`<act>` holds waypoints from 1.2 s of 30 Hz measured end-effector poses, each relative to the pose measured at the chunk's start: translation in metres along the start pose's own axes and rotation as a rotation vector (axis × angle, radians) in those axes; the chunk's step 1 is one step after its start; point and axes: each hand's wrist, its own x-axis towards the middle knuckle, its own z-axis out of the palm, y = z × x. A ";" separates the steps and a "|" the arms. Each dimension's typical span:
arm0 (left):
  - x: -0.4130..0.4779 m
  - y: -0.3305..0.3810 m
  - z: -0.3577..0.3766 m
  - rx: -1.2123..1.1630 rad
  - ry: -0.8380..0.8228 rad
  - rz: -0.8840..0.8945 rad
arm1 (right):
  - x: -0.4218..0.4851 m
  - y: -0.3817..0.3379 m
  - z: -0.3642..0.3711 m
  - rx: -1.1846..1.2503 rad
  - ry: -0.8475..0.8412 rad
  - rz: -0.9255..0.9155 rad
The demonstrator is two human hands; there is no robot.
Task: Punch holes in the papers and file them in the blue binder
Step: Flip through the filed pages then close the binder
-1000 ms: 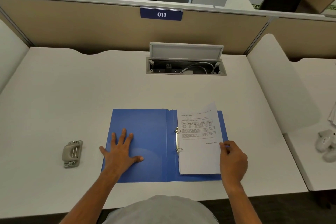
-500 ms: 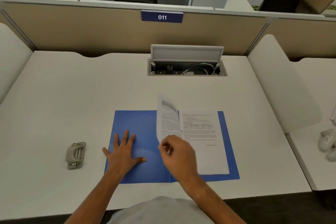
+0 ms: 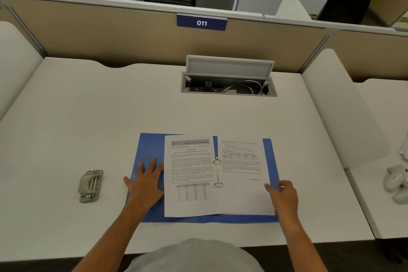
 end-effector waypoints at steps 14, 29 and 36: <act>0.006 -0.012 -0.017 0.037 -0.069 0.049 | -0.007 0.012 0.018 0.148 0.023 0.056; 0.002 -0.009 -0.015 0.002 -0.081 0.030 | -0.006 0.009 0.030 -0.002 0.007 0.071; 0.000 -0.007 -0.016 0.016 -0.072 0.038 | -0.017 0.005 0.042 -0.134 0.024 0.014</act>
